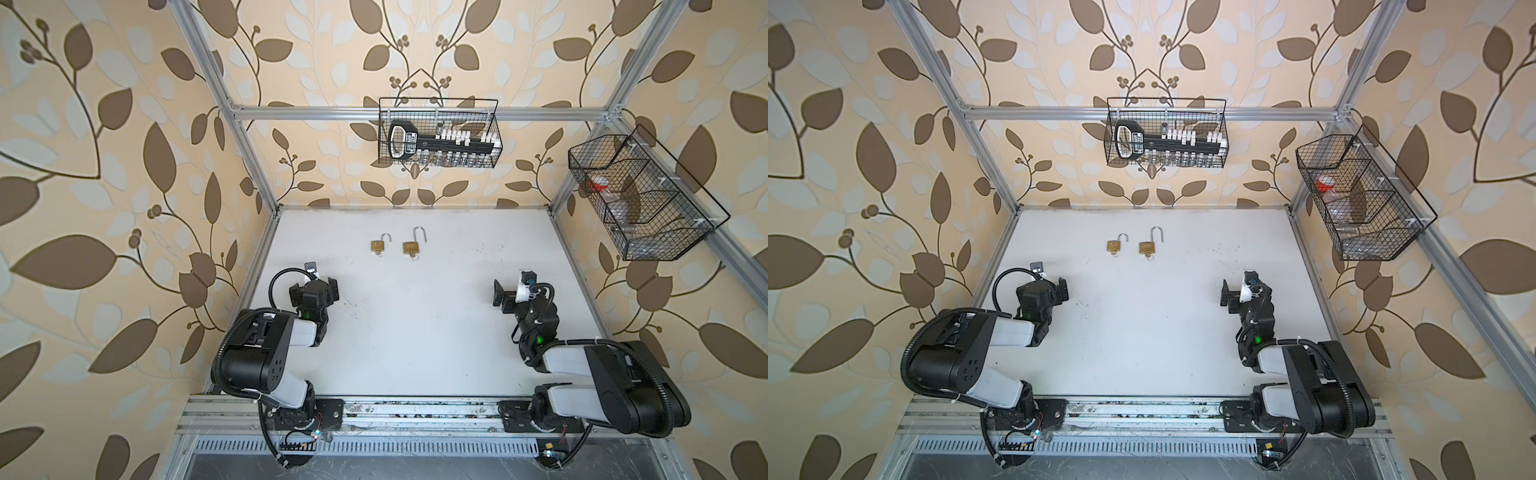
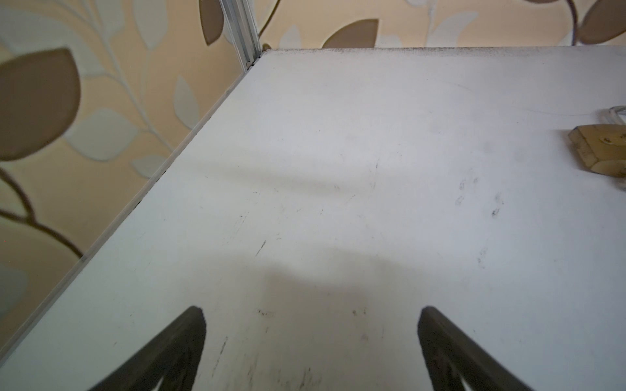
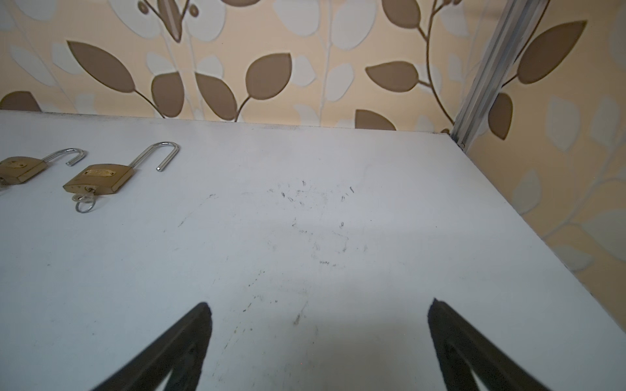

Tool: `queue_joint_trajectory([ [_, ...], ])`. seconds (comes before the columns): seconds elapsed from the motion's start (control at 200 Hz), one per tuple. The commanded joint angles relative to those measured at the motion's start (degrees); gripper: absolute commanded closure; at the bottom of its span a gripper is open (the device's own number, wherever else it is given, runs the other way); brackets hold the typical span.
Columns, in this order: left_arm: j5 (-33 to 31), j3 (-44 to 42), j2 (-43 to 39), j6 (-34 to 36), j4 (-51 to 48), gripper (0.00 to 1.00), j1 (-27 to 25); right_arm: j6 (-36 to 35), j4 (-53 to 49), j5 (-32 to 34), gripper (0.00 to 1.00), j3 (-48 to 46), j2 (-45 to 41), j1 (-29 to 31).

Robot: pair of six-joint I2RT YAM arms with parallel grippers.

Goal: Unlock with the key

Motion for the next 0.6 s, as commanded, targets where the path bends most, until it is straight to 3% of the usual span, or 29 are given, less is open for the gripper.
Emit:
queue_joint_trajectory([
  [0.0,0.38,1.3,-1.24,-0.96,0.8,0.01,0.45,-0.4,-0.76,1.04,0.0,1.65,-0.02,-0.71],
  [0.595,0.85,1.63,-1.03,-0.91,0.14,0.01,0.45,-1.02,0.34,0.75,0.0,0.95,-0.29,-0.36],
])
